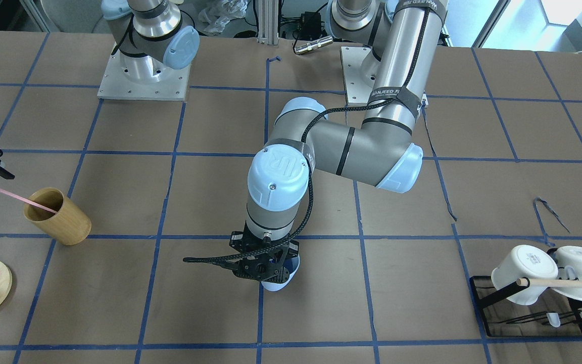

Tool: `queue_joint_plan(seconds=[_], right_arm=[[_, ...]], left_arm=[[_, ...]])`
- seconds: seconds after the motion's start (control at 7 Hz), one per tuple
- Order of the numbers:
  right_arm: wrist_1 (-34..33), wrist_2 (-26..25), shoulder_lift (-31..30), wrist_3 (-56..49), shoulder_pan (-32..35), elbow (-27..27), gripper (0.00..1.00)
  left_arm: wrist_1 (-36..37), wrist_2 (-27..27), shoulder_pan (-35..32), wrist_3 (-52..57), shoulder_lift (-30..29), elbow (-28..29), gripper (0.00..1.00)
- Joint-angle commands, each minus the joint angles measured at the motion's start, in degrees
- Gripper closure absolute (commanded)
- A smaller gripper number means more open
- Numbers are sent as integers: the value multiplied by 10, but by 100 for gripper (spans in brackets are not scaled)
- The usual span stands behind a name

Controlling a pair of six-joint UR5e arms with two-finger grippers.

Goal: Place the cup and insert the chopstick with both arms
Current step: 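Set the blue cup down farther away while the right gripper grasps the chopstick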

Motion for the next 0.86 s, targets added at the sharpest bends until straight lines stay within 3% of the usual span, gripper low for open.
queue_joint_plan(seconds=[0.0,0.14,0.29,0.43,0.71], right_arm=[[-2,1,0,-1,-4,0,35],[-2,1,0,0,-6,0,35],[-2,1,0,-1,-8,0,39],[-2,1,0,0,-9,0,43],[-1,1,2,6,-13,4,67]], left_arm=[[17,0,-8,17,-12,1,100],[16,-1,-9,15,-13,1,100],[17,-2,-9,6,-11,2,1],[10,-28,-6,3,9,8,0],[-125,-28,10,1,66,35,0]])
